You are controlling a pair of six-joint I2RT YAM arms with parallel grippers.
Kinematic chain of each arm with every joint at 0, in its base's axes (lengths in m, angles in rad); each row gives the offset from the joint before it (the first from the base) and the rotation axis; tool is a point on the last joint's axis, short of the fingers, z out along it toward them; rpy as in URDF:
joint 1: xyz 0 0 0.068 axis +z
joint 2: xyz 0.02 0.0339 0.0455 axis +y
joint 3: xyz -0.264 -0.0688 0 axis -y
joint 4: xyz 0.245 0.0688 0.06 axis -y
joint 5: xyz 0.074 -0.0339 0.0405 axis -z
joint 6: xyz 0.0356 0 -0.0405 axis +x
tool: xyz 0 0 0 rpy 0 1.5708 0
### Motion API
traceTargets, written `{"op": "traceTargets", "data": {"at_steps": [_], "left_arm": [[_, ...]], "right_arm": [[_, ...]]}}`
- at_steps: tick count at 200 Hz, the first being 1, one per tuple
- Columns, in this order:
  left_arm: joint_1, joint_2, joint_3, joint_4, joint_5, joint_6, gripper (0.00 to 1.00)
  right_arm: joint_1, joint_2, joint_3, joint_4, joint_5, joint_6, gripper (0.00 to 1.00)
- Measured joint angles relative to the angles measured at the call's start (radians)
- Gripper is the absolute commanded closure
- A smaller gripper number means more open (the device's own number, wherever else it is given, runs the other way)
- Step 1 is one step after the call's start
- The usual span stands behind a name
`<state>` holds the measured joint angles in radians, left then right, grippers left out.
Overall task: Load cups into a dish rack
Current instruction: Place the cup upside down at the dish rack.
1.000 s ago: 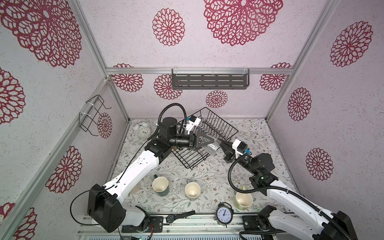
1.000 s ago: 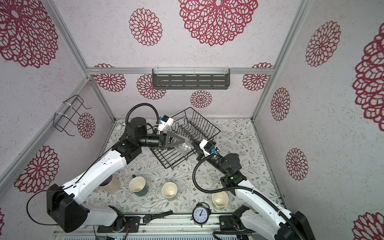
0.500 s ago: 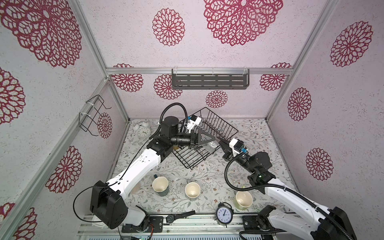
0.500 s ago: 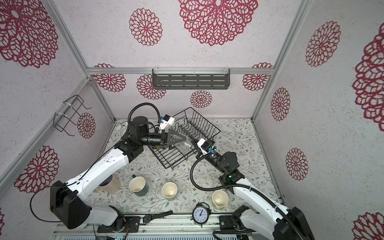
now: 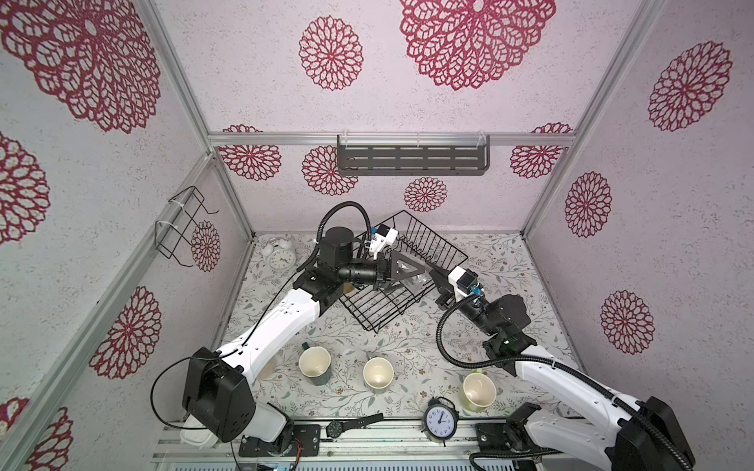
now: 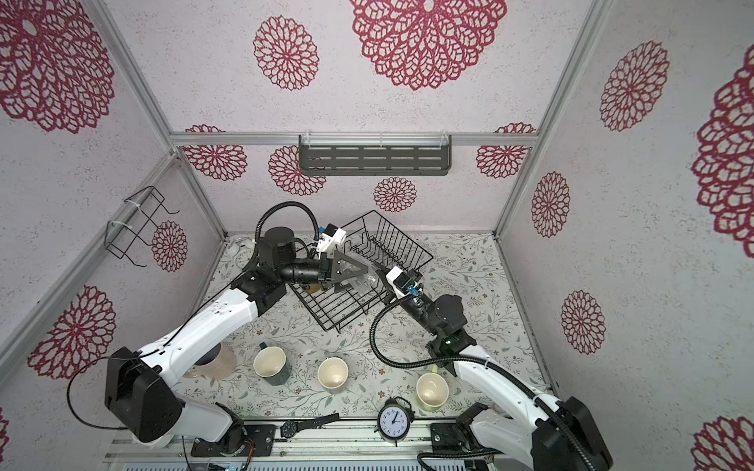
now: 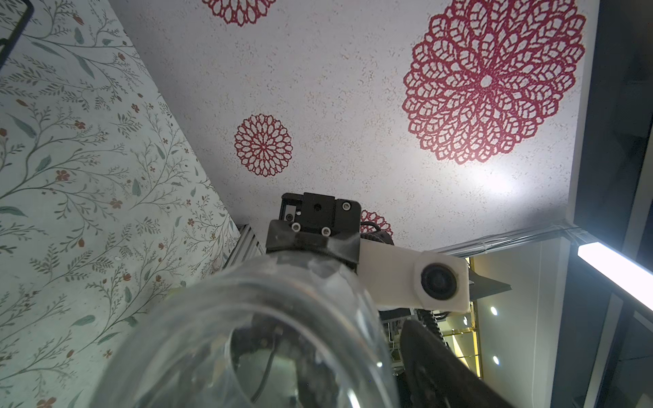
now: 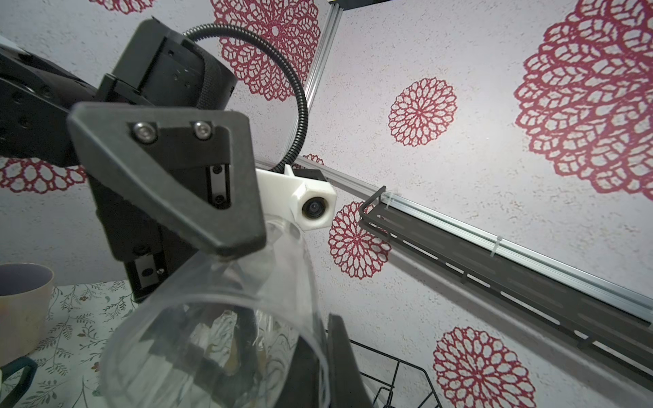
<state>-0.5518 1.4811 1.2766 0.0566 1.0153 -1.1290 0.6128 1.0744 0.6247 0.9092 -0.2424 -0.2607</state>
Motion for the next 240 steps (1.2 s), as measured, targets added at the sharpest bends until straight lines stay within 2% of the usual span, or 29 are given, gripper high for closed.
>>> {"op": "traceTargets", "data": {"at_steps": [73,90,107,181,210,240], "left_arm": [[0.0,0.012,0.0,0.056,-0.007,-0.043,0.17],[0.0,0.017,0.0,0.058,-0.008,-0.05,0.2],[0.002,0.021,0.0,0.061,-0.007,-0.056,0.24],[0.01,0.025,-0.001,0.084,0.004,-0.093,0.27],[0.022,0.027,-0.003,0.087,0.004,-0.096,0.34],[0.034,0.034,-0.006,0.089,0.004,-0.096,0.31]], "right_arm": [[0.003,0.002,0.006,0.009,0.055,0.003,1.0],[0.002,0.003,0.006,0.009,0.053,0.002,0.95],[-0.001,0.004,0.007,0.008,0.047,0.003,0.94],[-0.002,0.007,0.013,0.006,0.037,0.006,0.87],[-0.002,0.014,0.013,-0.004,0.036,-0.003,0.84],[-0.002,0.022,0.013,-0.025,0.035,-0.012,0.85]]}}
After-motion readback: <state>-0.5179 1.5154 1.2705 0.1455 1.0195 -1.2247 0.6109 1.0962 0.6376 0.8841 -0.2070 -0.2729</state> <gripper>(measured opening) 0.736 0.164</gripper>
